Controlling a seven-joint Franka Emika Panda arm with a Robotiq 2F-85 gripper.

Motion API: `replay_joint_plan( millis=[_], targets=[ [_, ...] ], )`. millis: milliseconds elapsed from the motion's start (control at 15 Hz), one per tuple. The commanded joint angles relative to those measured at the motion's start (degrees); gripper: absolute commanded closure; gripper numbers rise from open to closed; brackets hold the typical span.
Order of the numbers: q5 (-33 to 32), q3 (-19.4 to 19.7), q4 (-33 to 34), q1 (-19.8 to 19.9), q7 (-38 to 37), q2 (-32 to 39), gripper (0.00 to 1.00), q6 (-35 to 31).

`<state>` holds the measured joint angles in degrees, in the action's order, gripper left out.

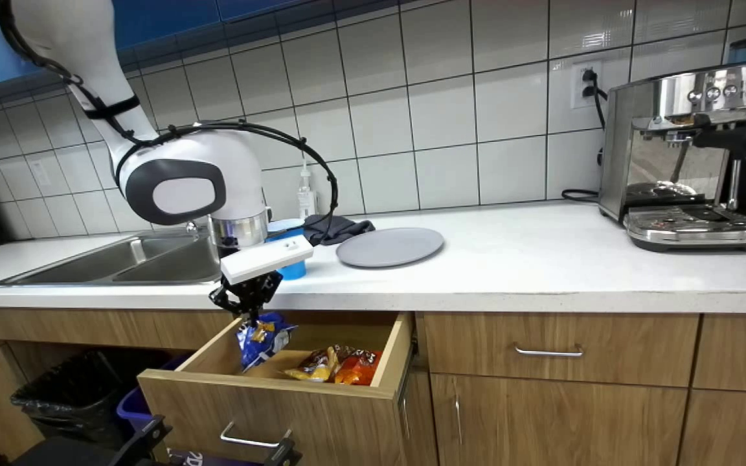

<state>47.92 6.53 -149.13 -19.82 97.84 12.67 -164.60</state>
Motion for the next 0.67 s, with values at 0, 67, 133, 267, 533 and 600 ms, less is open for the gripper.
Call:
replay_joint_plan(
  millis=[0, 67, 133, 267, 533, 600],
  targets=[
    [2.8, -1.5, 3.0, 0.9, 3.1, 3.5, 0.72, -2.0],
    [2.8, -1.6, 3.3, 0.9, 3.1, 4.0, 0.72, -2.2],
    [2.8, -1.7, 3.5, 1.0, 3.1, 4.5, 0.68, -2.3],
    [2.8, -1.9, 3.9, 1.0, 3.2, 5.0, 0.54, -2.5],
    [3.0, -2.2, 3.6, 1.3, 3.2, 4.2, 0.26, -2.3],
    [3.6, -2.3, 3.3, 1.1, 2.8, 3.7, 0.17, -3.4]
  ],
)
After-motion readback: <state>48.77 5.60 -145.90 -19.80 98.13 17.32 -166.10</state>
